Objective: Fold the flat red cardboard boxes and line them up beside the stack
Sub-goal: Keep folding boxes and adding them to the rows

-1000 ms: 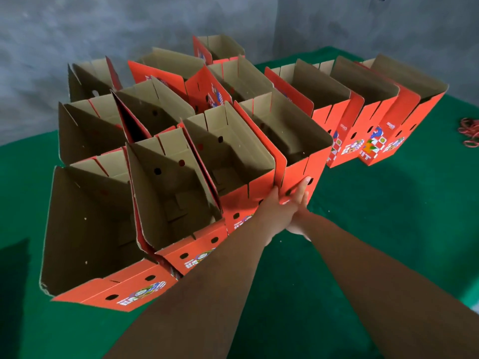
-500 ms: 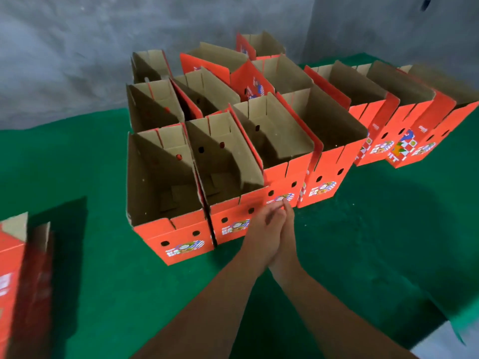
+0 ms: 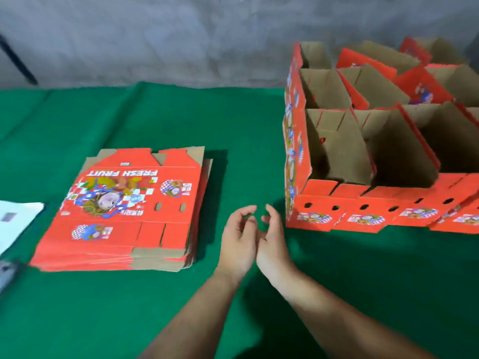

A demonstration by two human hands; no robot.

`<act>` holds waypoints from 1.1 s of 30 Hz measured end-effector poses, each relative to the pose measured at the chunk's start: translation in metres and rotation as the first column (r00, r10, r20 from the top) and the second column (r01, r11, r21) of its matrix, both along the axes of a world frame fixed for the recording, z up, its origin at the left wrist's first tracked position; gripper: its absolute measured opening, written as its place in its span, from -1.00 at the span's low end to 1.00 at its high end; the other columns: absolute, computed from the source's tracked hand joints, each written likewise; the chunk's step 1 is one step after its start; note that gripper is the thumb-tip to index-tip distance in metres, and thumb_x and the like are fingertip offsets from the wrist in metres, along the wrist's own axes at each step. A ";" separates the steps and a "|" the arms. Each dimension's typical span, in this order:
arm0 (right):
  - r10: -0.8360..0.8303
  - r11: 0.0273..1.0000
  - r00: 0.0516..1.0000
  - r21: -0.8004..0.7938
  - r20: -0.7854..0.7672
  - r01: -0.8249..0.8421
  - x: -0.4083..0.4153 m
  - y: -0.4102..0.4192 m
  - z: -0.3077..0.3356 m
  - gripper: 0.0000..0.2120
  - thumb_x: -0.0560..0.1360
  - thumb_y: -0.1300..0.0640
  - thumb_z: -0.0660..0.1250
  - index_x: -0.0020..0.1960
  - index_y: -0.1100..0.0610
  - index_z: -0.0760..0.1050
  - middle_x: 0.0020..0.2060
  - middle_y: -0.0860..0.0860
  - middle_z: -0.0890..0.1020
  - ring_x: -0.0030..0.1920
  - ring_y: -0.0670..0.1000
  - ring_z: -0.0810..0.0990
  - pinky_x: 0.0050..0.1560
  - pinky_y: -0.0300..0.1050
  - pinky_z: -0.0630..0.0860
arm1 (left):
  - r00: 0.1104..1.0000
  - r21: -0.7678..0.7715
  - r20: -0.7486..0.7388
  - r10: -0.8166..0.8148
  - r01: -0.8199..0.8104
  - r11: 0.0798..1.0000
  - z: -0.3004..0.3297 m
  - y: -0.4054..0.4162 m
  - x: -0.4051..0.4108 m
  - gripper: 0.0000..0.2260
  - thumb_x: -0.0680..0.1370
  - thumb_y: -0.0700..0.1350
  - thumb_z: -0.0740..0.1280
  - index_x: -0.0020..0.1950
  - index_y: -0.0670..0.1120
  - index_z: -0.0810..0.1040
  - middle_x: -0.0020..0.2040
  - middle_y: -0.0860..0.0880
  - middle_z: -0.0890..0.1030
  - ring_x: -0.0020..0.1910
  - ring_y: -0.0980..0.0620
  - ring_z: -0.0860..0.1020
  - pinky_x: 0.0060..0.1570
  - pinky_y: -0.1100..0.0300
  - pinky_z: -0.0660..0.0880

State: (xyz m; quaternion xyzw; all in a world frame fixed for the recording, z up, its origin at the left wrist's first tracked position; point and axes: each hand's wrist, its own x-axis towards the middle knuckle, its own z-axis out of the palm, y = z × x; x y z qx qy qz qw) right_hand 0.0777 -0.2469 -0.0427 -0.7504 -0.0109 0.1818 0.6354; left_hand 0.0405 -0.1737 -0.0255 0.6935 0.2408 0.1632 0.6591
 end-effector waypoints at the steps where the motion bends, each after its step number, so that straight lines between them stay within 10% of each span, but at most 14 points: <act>1: 0.030 0.998 0.999 -0.056 -0.030 -0.031 -0.006 0.020 0.000 -0.50 0.62 0.17 0.29 0.53 0.05 0.28 0.29 0.08 0.51 0.27 0.12 0.55 0.32 0.08 0.48 | 0.999 0.139 -0.019 0.050 -0.047 0.989 -0.006 0.028 -0.010 -0.79 0.67 -0.19 0.24 0.23 -0.01 0.60 0.20 -0.09 0.67 0.17 -0.01 0.62 0.33 0.01 0.51; 5: 0.119 0.986 0.954 -0.085 -0.275 -0.147 -0.026 0.080 0.000 -0.54 0.64 0.13 0.25 0.53 0.04 0.32 0.09 -0.02 0.57 0.07 0.07 0.62 0.25 0.06 0.54 | 0.845 0.688 -0.456 0.278 0.137 0.713 -0.043 0.136 -0.056 -0.46 0.60 0.10 0.24 0.59 0.05 0.36 0.60 -0.07 0.36 0.57 -0.25 0.30 0.55 -0.14 0.16; 9: 0.110 0.977 0.926 -0.134 -0.361 -0.169 -0.039 0.124 -0.003 -0.45 0.63 0.09 0.25 0.59 0.02 0.24 0.37 0.05 0.53 0.31 0.09 0.55 0.34 0.07 0.49 | 0.710 0.629 -0.687 0.154 0.475 0.616 -0.084 0.173 -0.092 -0.32 0.64 0.29 0.12 0.70 0.21 -0.05 0.73 0.03 -0.11 0.66 -0.32 -0.12 0.61 -0.23 -0.06; 15: -0.084 0.992 0.912 -0.120 -0.402 0.039 -0.035 0.136 -0.010 -0.72 0.61 0.09 0.30 0.31 0.06 0.49 0.01 0.03 0.68 -0.03 0.07 0.68 -0.15 -0.06 0.59 | 0.766 0.625 -0.626 -0.143 0.604 0.494 -0.077 0.155 -0.104 -0.38 0.65 0.26 0.11 0.69 0.27 -0.01 0.72 0.16 -0.12 0.59 -0.12 0.03 0.56 -0.10 0.11; 19: -0.303 0.953 0.820 -0.133 -0.486 0.273 -0.024 0.098 -0.025 -0.84 0.63 0.21 0.24 0.09 0.20 0.59 -0.06 0.23 0.69 -0.12 0.20 0.69 -0.01 0.17 0.65 | 0.791 0.527 -0.404 -0.461 0.612 0.589 -0.068 0.153 -0.117 -0.44 0.67 0.16 0.23 0.66 0.28 0.17 0.48 0.28 0.36 0.40 0.13 0.21 0.52 0.04 0.20; 23: -0.441 0.898 0.818 -0.171 -0.370 0.406 -0.024 0.036 -0.035 -0.84 0.61 0.14 0.25 -0.09 0.15 0.55 -0.17 0.15 0.59 -0.19 0.09 0.52 -0.10 -0.03 0.45 | 0.966 0.567 -0.252 -0.056 0.194 0.801 -0.064 0.180 -0.120 -0.47 0.62 0.11 0.29 0.60 0.19 0.34 0.63 0.14 0.28 0.52 0.06 0.26 0.49 0.11 0.15; 26: -0.478 0.879 0.841 -0.147 -0.255 0.454 -0.034 0.000 -0.024 -0.84 0.53 0.10 0.23 -0.18 0.07 0.53 -0.26 0.07 0.54 -0.21 0.06 0.46 -0.18 -0.07 0.42 | 0.863 0.452 -0.413 0.291 -0.083 0.888 -0.059 0.217 -0.110 -0.36 0.61 0.06 0.39 0.65 -0.02 0.27 0.66 -0.12 0.25 0.59 -0.22 0.25 0.53 -0.05 0.13; 29: -0.495 0.868 0.859 -0.112 -0.128 0.483 -0.044 -0.026 -0.004 -0.83 0.31 -0.07 0.27 -0.28 -0.01 0.58 -0.38 -0.05 0.57 -0.33 0.03 0.52 -0.26 -0.07 0.43 | 0.808 0.377 -0.520 0.278 -0.075 0.923 -0.052 0.229 -0.094 -0.30 0.61 0.11 0.39 0.67 0.00 0.19 0.62 -0.10 0.32 0.58 -0.26 0.25 0.55 -0.12 0.11; 33: -0.542 0.834 0.833 -0.050 0.107 0.549 -0.043 -0.043 0.025 -0.79 0.37 0.06 0.20 -0.15 -0.12 0.61 -0.23 -0.03 0.63 -0.21 0.01 0.51 -0.19 -0.04 0.40 | 0.975 0.046 -0.210 0.068 -0.059 0.997 -0.030 0.206 -0.069 -0.67 0.63 -0.09 0.40 0.29 0.27 0.47 0.15 0.24 0.62 0.29 0.02 0.59 0.34 0.02 0.42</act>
